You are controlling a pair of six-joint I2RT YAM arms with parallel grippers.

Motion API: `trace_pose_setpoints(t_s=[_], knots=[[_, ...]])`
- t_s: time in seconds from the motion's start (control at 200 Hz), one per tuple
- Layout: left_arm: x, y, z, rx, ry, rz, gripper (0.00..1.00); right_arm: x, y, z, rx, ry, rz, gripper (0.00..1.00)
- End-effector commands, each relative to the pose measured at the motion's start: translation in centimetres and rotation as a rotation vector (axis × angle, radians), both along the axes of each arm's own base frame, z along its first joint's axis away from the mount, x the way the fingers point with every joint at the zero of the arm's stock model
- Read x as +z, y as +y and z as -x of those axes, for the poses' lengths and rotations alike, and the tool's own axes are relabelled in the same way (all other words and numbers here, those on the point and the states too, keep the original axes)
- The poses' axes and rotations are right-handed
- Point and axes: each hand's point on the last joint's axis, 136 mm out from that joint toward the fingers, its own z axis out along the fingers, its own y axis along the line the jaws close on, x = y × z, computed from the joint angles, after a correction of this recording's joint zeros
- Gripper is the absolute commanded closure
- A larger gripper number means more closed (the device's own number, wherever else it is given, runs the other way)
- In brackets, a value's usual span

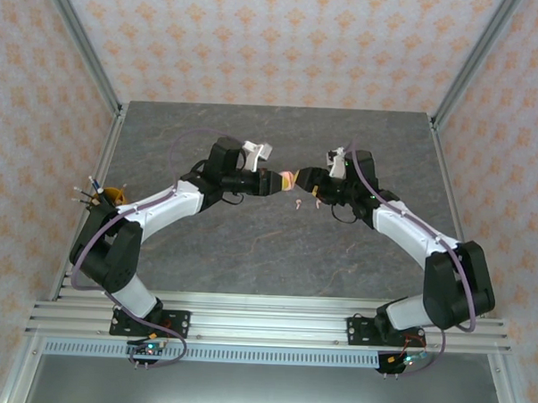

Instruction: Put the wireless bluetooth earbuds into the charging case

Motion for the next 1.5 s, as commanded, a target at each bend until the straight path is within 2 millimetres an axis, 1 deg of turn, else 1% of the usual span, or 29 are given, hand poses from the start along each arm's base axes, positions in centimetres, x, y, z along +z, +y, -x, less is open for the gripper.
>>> trace_pose_setpoints(t_s=[0.0, 0.09, 0.135, 0.195, 0.275, 0.39, 0.53, 0.656, 0.766, 0.906, 1.166, 1.496], knots=[[3.5, -0.6, 0.3, -0.044, -0.076, 0.059, 1.0, -2.6, -0.8, -1.4, -0.078, 0.032, 0.024, 0.4], [4.3, -0.5, 0.7, -0.048, -0.094, 0.069, 1.0, -4.3, -0.9, -2.1, -0.1, 0.07, 0.028, 0.4], [4.4, -0.4, 0.8, -0.048, -0.098, 0.064, 1.0, -4.9, -0.8, -2.2, -0.099, 0.085, 0.032, 0.41], [4.5, -0.2, 0.9, -0.052, -0.102, 0.059, 1.0, -5.1, -1.0, -2.2, -0.097, 0.095, 0.041, 0.42], [4.4, -0.1, 0.9, -0.056, -0.1, 0.058, 1.0, -4.3, -1.6, -1.7, -0.097, 0.081, 0.053, 0.42], [4.3, 0.0, 0.9, -0.064, -0.094, 0.065, 1.0, -2.0, -2.1, -0.3, -0.076, 0.031, 0.058, 0.42], [4.8, -0.4, 1.0, -0.098, -0.091, 0.089, 1.0, 0.9, -1.6, 1.7, 0.004, -0.048, 0.006, 0.43], [5.3, -0.8, 1.1, -0.134, -0.083, 0.108, 1.0, 2.4, -0.7, 2.8, 0.083, -0.088, -0.032, 0.47], [5.8, -1.1, 1.2, -0.158, -0.08, 0.12, 1.0, 3.2, -0.2, 3.1, 0.128, -0.105, -0.053, 0.5], [6.3, -1.2, 1.2, -0.171, -0.081, 0.128, 1.0, 3.7, 0.0, 2.9, 0.143, -0.117, -0.049, 0.52], [5.6, -1.3, 1.5, -0.186, -0.062, 0.12, 1.0, 4.5, -0.3, 3.4, 0.149, -0.139, -0.028, 0.56], [4.8, -1.3, 1.6, -0.193, -0.047, 0.11, 1.0, 5.9, -0.6, 3.6, 0.142, -0.172, -0.012, 0.56]])
